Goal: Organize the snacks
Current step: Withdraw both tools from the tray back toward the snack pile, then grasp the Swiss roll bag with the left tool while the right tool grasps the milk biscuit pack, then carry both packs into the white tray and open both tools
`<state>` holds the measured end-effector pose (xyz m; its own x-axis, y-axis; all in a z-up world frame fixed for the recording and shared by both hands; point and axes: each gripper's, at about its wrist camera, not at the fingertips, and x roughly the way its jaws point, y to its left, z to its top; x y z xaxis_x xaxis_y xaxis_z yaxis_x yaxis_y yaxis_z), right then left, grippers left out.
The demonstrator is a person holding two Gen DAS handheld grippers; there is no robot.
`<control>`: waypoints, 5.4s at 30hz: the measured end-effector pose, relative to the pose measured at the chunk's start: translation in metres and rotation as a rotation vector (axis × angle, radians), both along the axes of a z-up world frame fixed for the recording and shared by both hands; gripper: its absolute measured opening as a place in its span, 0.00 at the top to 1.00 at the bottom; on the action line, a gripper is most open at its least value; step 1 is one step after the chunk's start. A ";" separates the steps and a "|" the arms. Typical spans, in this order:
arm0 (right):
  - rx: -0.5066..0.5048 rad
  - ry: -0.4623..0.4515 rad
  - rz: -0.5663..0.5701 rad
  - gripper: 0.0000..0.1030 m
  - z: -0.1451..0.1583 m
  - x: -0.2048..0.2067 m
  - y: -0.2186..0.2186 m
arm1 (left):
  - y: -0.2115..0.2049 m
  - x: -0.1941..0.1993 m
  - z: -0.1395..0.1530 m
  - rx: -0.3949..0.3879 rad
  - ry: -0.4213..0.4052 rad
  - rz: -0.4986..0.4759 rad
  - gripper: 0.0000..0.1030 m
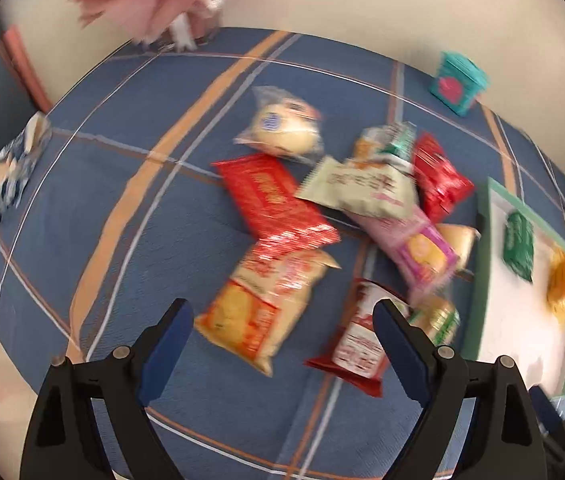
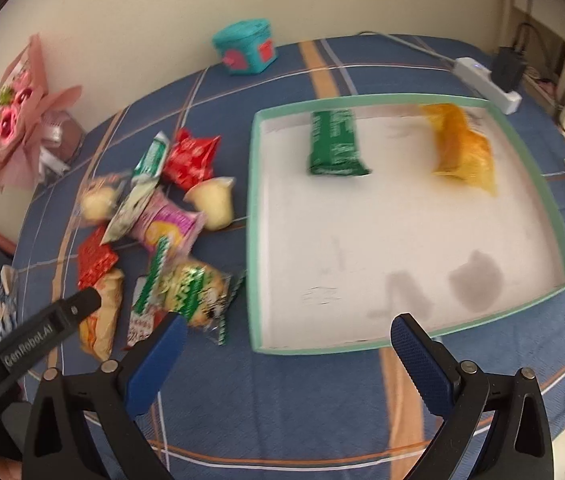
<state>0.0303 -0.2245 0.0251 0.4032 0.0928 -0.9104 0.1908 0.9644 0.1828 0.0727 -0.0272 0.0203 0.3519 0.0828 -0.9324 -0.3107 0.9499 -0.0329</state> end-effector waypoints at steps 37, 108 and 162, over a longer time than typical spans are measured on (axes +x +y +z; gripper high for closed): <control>0.094 0.117 0.248 0.48 -0.053 0.038 0.117 | 0.028 0.036 -0.047 -0.177 0.070 -0.022 0.39; 0.121 -0.057 0.035 0.60 -0.005 0.038 0.015 | -0.020 -0.005 0.021 -0.197 -0.130 -0.125 0.66; -0.123 0.107 -0.527 0.49 -0.051 0.026 -0.164 | -0.228 0.032 -0.039 -0.024 -0.069 -0.632 0.49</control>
<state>0.0567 -0.3884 -0.0254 0.2707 -0.2058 -0.9404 0.6652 0.7461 0.0281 0.1051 -0.2555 -0.0191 0.3853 -0.1807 -0.9049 0.3134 0.9480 -0.0559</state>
